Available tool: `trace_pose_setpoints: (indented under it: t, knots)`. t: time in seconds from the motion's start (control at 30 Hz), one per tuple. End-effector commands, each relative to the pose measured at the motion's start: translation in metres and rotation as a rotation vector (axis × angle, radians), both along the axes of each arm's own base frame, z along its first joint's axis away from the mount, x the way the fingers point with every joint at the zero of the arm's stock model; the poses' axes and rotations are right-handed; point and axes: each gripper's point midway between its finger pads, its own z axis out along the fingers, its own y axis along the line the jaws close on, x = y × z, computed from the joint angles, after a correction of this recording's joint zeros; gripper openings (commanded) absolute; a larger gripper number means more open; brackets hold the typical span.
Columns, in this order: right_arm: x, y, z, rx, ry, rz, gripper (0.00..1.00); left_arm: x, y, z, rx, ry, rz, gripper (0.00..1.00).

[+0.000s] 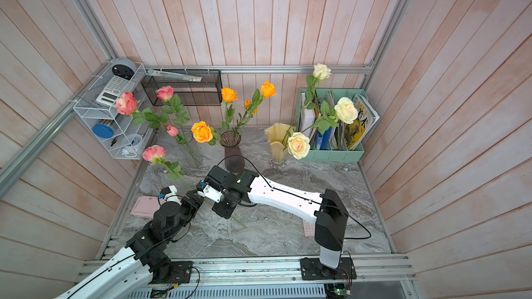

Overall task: Arrange the flowers in different vases according to their colors
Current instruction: Pick up the flower at the center of the board.

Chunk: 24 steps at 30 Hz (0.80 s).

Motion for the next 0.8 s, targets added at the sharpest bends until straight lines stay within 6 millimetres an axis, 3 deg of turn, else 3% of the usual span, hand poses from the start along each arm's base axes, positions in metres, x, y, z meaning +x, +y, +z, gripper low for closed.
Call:
trace_pose_setpoints:
  t: [0.0, 0.2, 0.5, 0.53, 0.6, 0.77]
  knots:
    - [-0.009, -0.004, 0.005, 0.014, 0.026, -0.002, 0.00, 0.008, -0.002, 0.022, 0.008, -0.076, -0.003, 0.44]
    - [-0.012, -0.005, 0.001, 0.021, 0.037, -0.007, 0.00, 0.007, -0.003, 0.037, 0.037, -0.099, -0.024, 0.00]
    - [-0.007, -0.002, 0.000, 0.054, 0.014, -0.030, 0.00, 0.000, 0.000, 0.076, 0.131, -0.151, -0.074, 0.00]
    - [-0.006, -0.001, 0.001, 0.060, 0.006, -0.036, 0.04, -0.002, 0.000, 0.081, 0.153, -0.154, -0.084, 0.00]
    - [0.002, -0.004, 0.001, 0.060, -0.030, -0.068, 0.25, -0.005, 0.001, 0.091, 0.219, -0.155, -0.113, 0.00]
    - [0.017, -0.015, 0.003, 0.073, -0.065, -0.135, 0.38, -0.014, 0.007, 0.114, 0.369, -0.159, -0.171, 0.00]
